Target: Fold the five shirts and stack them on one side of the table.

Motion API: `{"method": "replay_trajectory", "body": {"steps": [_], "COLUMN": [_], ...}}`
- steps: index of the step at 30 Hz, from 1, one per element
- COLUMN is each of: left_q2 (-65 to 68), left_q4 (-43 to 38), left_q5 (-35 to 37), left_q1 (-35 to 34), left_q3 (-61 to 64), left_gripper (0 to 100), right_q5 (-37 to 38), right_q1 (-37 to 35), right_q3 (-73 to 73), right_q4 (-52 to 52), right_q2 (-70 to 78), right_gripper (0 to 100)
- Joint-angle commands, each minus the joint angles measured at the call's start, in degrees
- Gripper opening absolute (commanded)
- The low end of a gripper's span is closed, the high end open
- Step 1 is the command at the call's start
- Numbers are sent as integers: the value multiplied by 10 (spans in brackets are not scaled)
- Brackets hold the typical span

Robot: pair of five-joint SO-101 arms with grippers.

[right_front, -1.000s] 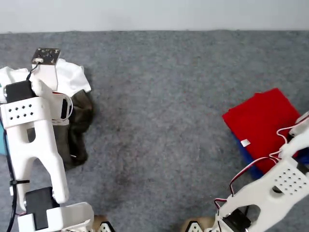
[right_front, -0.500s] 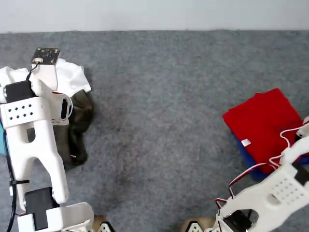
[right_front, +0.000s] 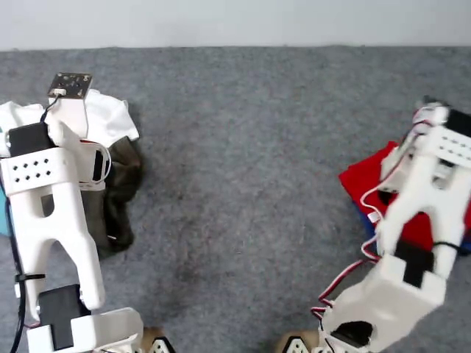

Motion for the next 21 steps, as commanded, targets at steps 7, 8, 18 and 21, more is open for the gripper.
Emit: {"method": "replay_trajectory", "body": {"steps": [7, 8, 18, 21], "left_q2": [-18, -18, -18, -18], "left_q4": [-4, -5, -7, -7], "left_q5": [-3, -3, -4, -4], "left_q1": [5, 5, 5, 5], "left_q3": [0, 3, 20, 20], "left_gripper": [156, 156, 156, 156], "right_q5": [4, 4, 5, 6], "right_q1": [-40, -52, -81, -53], "right_q3": [7, 7, -37, -55], "right_q4": [-28, -34, 17, 32], "right_q2": [102, 109, 82, 48], "right_gripper": [232, 232, 231, 231]}}
